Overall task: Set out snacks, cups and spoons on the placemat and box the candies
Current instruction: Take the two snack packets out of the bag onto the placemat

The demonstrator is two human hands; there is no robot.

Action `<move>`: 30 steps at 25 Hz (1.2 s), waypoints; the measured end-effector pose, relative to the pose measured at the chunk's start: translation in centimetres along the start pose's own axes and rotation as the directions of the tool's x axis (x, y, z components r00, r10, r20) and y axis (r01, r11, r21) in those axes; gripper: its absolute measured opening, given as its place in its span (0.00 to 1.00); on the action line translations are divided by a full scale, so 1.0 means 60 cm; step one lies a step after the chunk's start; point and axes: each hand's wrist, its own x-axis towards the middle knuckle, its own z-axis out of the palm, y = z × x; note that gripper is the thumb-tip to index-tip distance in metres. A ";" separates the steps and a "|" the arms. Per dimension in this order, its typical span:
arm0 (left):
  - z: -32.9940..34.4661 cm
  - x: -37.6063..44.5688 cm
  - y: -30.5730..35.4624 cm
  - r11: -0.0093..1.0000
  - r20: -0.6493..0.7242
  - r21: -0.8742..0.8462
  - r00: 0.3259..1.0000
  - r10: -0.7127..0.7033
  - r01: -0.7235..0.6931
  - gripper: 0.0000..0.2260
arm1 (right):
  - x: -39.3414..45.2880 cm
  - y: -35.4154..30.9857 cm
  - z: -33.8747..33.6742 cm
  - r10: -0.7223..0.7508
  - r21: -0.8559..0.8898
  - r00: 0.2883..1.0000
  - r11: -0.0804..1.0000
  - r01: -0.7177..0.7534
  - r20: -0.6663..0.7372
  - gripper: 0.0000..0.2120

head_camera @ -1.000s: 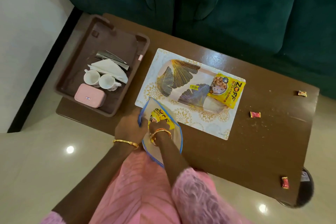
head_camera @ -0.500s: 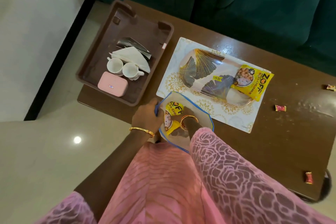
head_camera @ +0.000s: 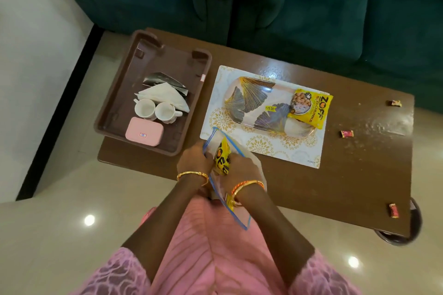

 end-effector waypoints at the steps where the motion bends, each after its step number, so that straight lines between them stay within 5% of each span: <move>1: -0.003 0.004 0.000 1.000 0.027 -0.013 1.000 -0.002 0.003 0.10 | -0.023 -0.001 -0.019 -0.040 0.042 0.998 0.998 0.042 -0.051 0.14; 3: -0.009 0.011 0.004 0.999 0.093 -0.023 0.995 0.031 -0.029 0.09 | -0.050 0.011 -0.065 -0.063 0.229 0.991 0.970 0.088 -0.117 0.09; 5: -0.018 0.013 0.016 0.996 0.127 -0.056 0.989 0.074 -0.067 0.09 | -0.038 0.038 -0.109 -0.027 0.461 0.983 0.881 0.109 -0.182 0.14; 8: -0.025 0.015 0.044 0.981 0.112 -0.174 0.988 0.107 -0.087 0.15 | 0.000 0.093 -0.154 0.020 0.853 0.993 0.514 0.092 -0.119 0.22; 12: -0.023 0.008 0.091 0.937 0.259 -0.259 0.917 0.303 -0.236 0.32 | 0.046 0.160 -0.163 -0.100 0.963 0.994 0.269 -0.015 0.043 0.26; 14: -0.024 0.011 0.113 0.927 0.327 -0.205 0.871 0.367 -0.314 0.29 | 0.059 0.190 -0.163 -0.149 0.984 0.985 0.168 -0.065 0.091 0.23; 17: -0.026 0.017 0.150 0.919 0.375 -0.318 0.860 0.348 -0.233 0.23 | 0.070 0.224 -0.162 -0.207 0.987 0.965 0.008 -0.163 0.162 0.18; 23: 0.004 0.014 0.193 0.878 0.355 -0.475 0.900 0.253 -0.059 0.06 | 0.100 0.252 -0.163 -0.130 0.997 0.989 0.042 -0.070 0.075 0.17; 27: 0.030 0.015 0.213 0.852 0.215 -0.520 0.955 0.203 -0.064 0.04 | 0.102 0.268 -0.163 -0.107 0.998 0.994 -0.068 -0.016 0.008 0.15; 30: 0.049 0.025 0.226 0.856 0.164 -0.515 0.974 0.159 -0.053 0.03 | 0.108 0.283 -0.169 -0.038 0.999 0.998 -0.024 0.043 -0.044 0.14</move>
